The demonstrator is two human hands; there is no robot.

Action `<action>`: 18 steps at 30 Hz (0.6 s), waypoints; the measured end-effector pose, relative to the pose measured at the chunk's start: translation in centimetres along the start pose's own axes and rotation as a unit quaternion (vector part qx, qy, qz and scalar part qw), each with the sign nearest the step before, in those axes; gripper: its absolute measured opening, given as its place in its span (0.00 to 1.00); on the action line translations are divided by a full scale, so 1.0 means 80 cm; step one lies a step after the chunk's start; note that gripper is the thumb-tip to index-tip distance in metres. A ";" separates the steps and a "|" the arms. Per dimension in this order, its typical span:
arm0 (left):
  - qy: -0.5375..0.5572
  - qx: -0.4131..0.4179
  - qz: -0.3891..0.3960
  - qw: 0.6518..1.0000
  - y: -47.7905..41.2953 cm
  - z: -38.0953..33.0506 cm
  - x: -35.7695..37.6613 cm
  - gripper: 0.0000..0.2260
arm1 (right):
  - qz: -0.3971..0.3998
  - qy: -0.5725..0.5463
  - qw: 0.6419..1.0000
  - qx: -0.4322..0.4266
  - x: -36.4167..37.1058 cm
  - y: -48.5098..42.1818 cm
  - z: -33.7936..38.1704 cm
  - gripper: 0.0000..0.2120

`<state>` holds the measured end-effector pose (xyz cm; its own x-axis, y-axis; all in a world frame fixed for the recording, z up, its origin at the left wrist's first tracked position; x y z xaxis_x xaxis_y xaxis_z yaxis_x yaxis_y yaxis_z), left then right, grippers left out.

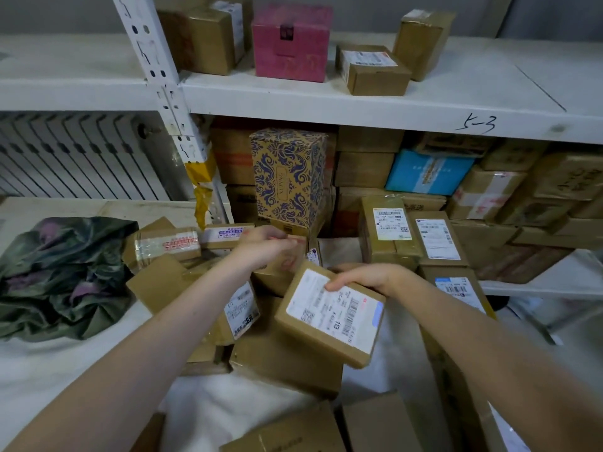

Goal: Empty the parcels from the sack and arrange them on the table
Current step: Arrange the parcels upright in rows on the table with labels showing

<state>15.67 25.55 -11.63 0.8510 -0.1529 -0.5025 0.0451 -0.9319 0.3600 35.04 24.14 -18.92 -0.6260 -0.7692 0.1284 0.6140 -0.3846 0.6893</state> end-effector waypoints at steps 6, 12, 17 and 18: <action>-0.013 -0.005 -0.023 1.000 -0.001 0.011 0.006 0.11 | 0.030 0.147 0.989 0.007 0.055 -0.030 -0.010 0.26; 0.029 -0.012 -0.071 0.997 -0.013 -0.004 0.002 0.18 | -0.237 0.116 0.955 -0.133 0.000 -0.025 0.016 0.14; 0.094 -0.005 -0.145 0.985 -0.047 -0.035 -0.025 0.27 | -0.447 -0.006 0.871 -0.202 -0.062 -0.013 0.068 0.13; 0.109 -0.005 -0.166 0.980 -0.055 -0.042 -0.033 0.27 | -0.455 -0.021 0.862 -0.223 -0.066 -0.009 0.084 0.15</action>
<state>14.98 31.17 -9.23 0.8796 0.2333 -0.4145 0.3428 -0.9151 0.2125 34.66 31.96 -15.32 -0.9573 -0.0299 -0.2874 -0.0224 -0.9840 0.1769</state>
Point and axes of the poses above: each hand's wrist, its own y-axis away from the middle knuckle, its own x-axis out of the palm, z = x × y, the point moved 5 cm from there along -y, towards the middle knuckle, and after that the axes turned 2 degrees about z, right-handed, at the moved point
